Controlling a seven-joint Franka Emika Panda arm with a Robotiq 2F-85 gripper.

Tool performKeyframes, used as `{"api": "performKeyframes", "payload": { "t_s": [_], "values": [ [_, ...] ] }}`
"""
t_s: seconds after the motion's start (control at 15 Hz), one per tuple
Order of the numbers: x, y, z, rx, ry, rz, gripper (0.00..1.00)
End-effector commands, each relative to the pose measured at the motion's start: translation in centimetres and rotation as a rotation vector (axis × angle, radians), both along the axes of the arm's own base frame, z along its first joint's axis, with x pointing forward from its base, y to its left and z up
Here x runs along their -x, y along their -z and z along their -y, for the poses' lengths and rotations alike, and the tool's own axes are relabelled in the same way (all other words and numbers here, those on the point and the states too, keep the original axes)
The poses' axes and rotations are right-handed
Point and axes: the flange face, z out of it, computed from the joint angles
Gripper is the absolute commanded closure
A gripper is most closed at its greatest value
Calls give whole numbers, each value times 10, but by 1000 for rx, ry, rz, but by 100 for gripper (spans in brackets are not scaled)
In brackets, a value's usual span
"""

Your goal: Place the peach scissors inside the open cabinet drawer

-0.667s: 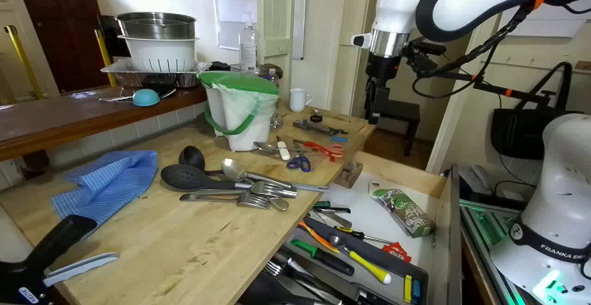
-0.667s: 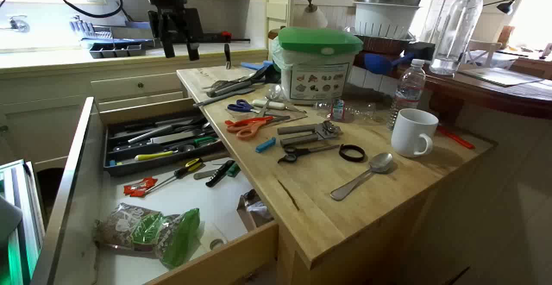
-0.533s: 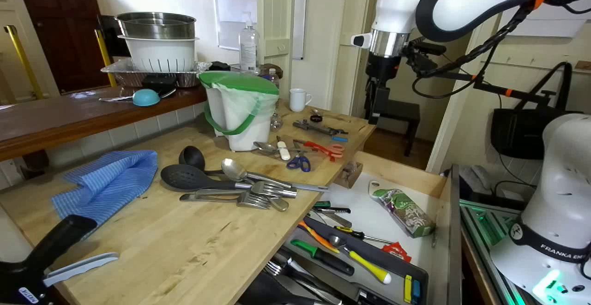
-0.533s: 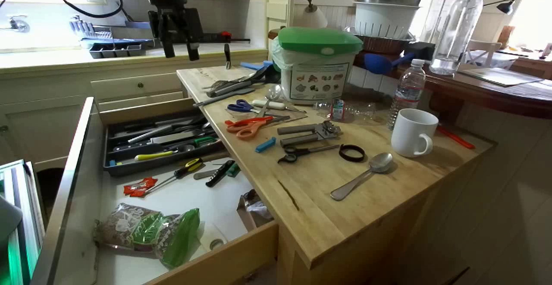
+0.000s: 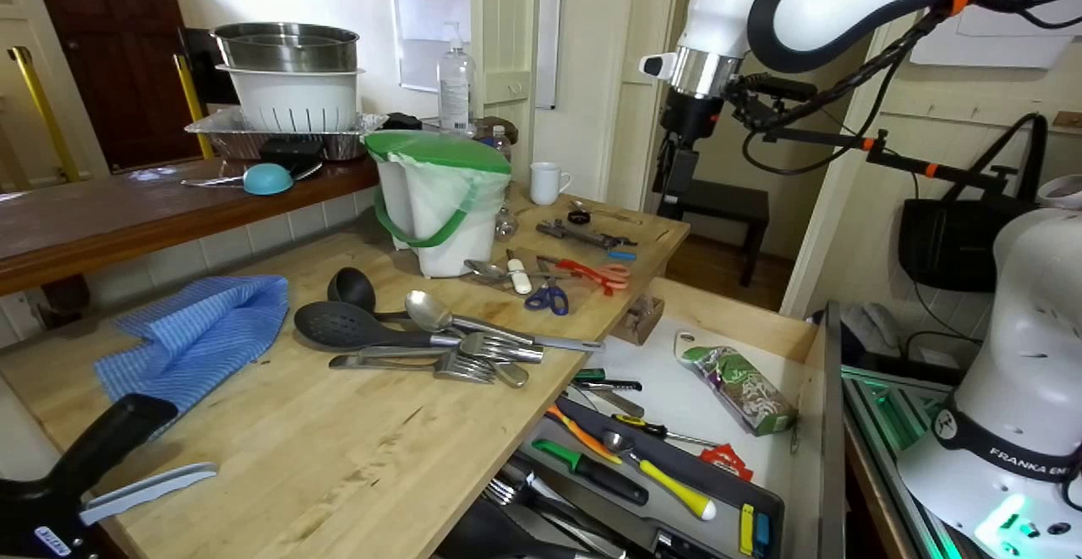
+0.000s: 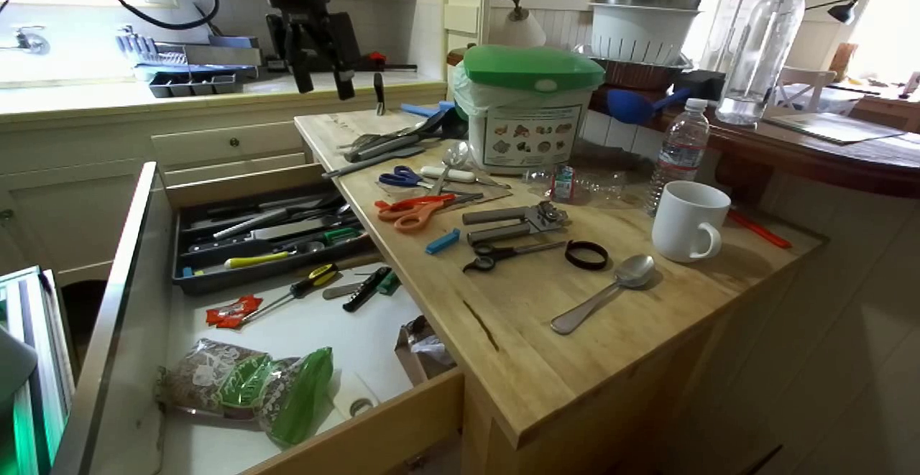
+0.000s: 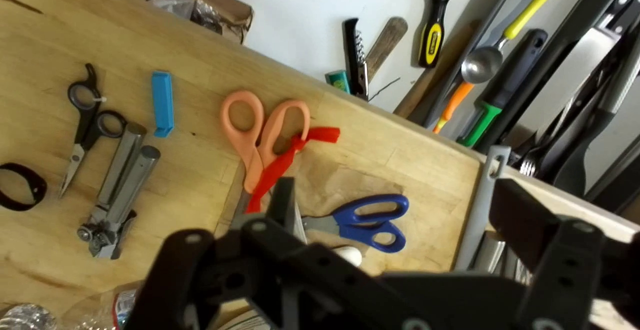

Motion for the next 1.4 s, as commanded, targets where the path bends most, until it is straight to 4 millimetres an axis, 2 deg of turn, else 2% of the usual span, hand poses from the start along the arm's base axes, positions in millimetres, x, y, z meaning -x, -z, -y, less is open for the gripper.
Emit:
{"api": "performKeyframes", "payload": {
  "t_s": [0.0,0.27,0.4,0.53,0.6,0.8,1.07,1.33],
  "values": [
    [-30,12,34,-40,59,36,0],
    [-59,37,62,-60,171,39,0],
    [-69,49,74,-132,206,-5,0],
    [-66,37,65,-149,202,25,0],
    [-58,21,56,-120,186,97,0],
    [-66,11,59,-86,242,144,0],
    [-74,17,74,-71,347,184,0],
    [-81,43,86,-48,411,133,0]
  ]
}}
